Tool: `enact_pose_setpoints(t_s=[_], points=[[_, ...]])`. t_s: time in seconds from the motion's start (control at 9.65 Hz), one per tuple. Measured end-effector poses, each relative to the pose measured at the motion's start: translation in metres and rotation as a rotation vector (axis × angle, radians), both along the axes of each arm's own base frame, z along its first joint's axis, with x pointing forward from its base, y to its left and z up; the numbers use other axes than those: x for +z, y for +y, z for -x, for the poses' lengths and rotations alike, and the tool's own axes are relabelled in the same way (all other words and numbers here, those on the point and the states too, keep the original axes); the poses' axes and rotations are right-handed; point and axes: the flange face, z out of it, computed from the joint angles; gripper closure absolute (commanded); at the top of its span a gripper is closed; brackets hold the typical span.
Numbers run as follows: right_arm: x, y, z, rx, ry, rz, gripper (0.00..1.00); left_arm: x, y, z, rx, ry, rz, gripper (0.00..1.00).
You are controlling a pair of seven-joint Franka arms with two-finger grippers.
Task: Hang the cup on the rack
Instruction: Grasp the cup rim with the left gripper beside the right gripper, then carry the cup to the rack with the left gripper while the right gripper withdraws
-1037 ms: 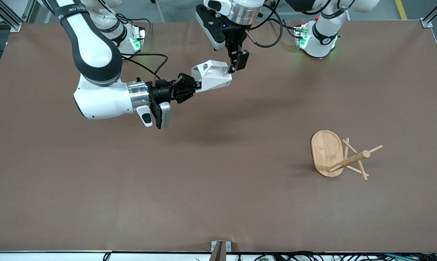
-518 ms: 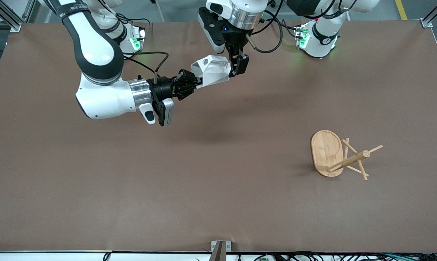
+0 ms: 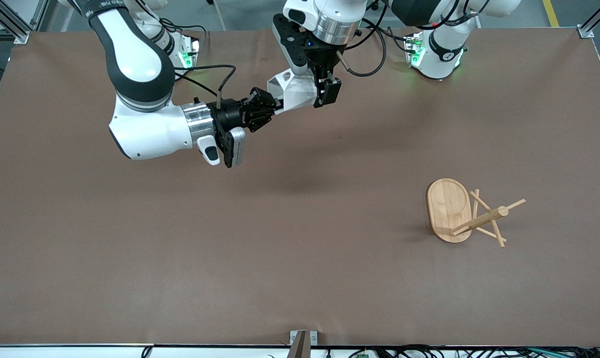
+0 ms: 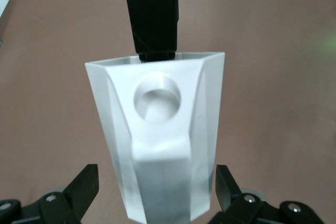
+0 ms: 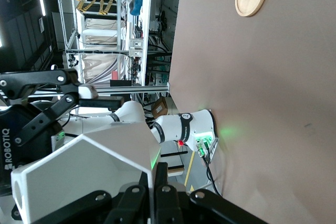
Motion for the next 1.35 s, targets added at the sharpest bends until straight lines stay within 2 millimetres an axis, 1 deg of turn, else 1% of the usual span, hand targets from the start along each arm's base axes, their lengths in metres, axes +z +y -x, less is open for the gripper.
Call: enact_pose_setpoints(t_s=[0.1, 0.21, 0.31, 0.41, 0.52, 0.73, 0.93, 1.14, 1.24, 1.35], points=[[0.001, 0.001, 0.0, -0.001, -0.004, 0.0, 0.97, 0.001, 0.0, 0.0, -0.004, -0.002, 0.001, 0.45], [0.003, 0.001, -0.001, -0.004, -0.007, -0.001, 0.97, 0.002, 0.0, 0.001, -0.01, -0.004, 0.001, 0.7], [0.004, 0.0, -0.003, -0.01, -0.011, 0.002, 0.97, 0.003, 0.0, 0.001, -0.013, -0.005, 0.003, 0.9], [0.005, 0.0, -0.003, -0.012, -0.011, 0.002, 0.94, 0.003, 0.001, 0.001, -0.012, -0.006, 0.004, 0.99], [0.006, 0.0, -0.003, -0.011, -0.01, 0.002, 0.01, 0.004, 0.001, 0.001, -0.012, -0.006, 0.005, 0.99], [0.011, 0.001, -0.004, -0.014, -0.007, 0.0, 0.0, 0.004, 0.004, -0.003, -0.004, -0.006, 0.005, 1.0], [0.025, 0.001, -0.01, -0.027, -0.026, -0.008, 0.0, 0.004, 0.024, -0.024, 0.045, -0.001, 0.009, 1.0], [0.029, -0.006, -0.02, -0.076, -0.047, 0.002, 0.0, 0.008, 0.037, -0.037, 0.076, 0.007, 0.028, 1.0], [0.03, -0.017, -0.027, -0.085, -0.065, 0.025, 0.0, 0.006, 0.048, -0.047, 0.105, 0.008, 0.023, 1.0], [0.031, -0.038, -0.036, -0.097, -0.107, 0.078, 0.0, 0.003, 0.068, -0.066, 0.148, 0.012, 0.019, 1.0]])
